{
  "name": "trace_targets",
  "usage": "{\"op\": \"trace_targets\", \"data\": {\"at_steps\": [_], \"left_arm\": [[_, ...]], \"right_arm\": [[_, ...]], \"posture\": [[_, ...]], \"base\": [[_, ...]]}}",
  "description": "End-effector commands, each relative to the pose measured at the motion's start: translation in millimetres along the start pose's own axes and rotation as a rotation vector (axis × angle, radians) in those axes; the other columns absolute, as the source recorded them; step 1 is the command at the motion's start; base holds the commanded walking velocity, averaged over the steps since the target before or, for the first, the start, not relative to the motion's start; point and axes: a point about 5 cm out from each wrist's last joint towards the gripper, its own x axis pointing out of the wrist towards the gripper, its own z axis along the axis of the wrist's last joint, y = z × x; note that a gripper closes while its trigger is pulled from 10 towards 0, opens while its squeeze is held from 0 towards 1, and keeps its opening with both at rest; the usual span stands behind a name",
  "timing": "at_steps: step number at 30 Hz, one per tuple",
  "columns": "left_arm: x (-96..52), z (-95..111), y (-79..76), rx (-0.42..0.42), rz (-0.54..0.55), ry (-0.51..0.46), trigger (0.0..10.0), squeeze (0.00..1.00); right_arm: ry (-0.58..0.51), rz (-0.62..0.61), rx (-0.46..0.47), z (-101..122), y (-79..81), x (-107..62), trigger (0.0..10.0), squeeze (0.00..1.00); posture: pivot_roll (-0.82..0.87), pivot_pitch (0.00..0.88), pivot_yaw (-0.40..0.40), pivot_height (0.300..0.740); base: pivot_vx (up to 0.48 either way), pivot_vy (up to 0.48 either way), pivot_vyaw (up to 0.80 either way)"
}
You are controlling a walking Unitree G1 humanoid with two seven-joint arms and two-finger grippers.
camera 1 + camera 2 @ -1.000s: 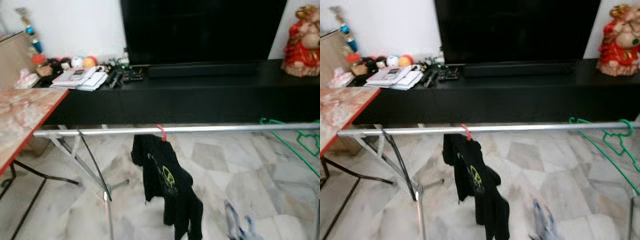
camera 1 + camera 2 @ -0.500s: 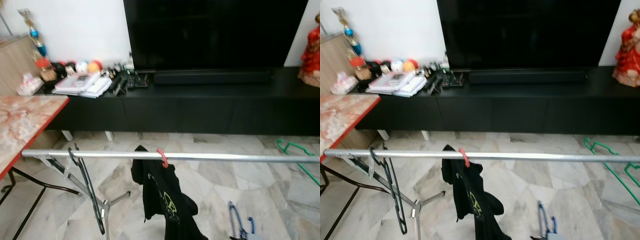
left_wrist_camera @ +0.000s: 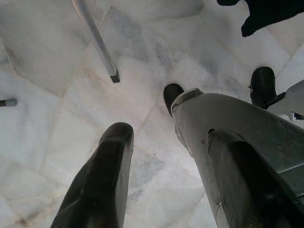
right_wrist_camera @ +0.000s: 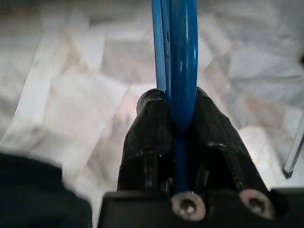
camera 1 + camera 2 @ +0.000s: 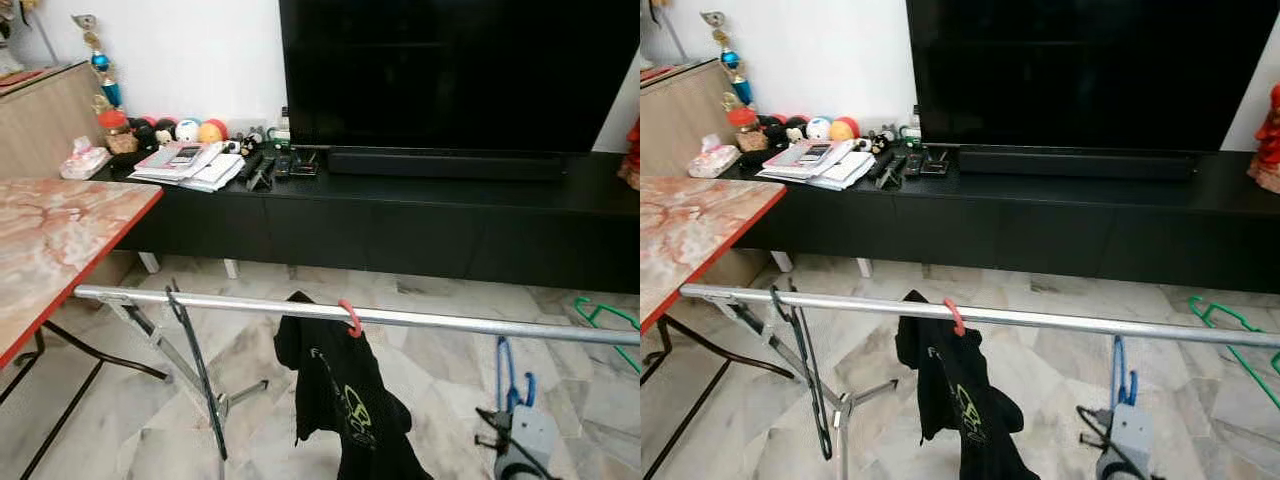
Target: Hang hanger
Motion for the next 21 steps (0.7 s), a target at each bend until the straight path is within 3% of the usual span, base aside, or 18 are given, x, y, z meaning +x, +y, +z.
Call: {"op": "trace_targets", "data": {"at_steps": [1, 11, 21], "left_arm": [[-0.3, -3, 0.0, -0.008, 0.004, 0.013, 10.0, 0.0], [0.0, -2, -0.4, -0.006, 0.001, 0.013, 10.0, 0.0], [0.0, -2, -0.1, -0.004, 0.001, 0.012, 10.0, 0.0]], "right_arm": [[-0.059, -0.026, 0.026, 9, -1.0, 1.2, 10.0, 0.0], [-0.169, -0.094, 0.088, 13, -0.6, -5.5, 10.0, 0.0], [-0.275, -0.078, 0.062, 24, 6.6, -9.2, 10.0, 0.0]], "posture": [[0.05, 0.042, 0.011, 0.74], [0.05, 0.047, 0.008, 0.74], [0.05, 0.046, 0.009, 0.74]], "base": [[0.0, 0.0, 0.0], [0.0, 0.0, 0.0], [0.0, 0.0, 0.0]]}}
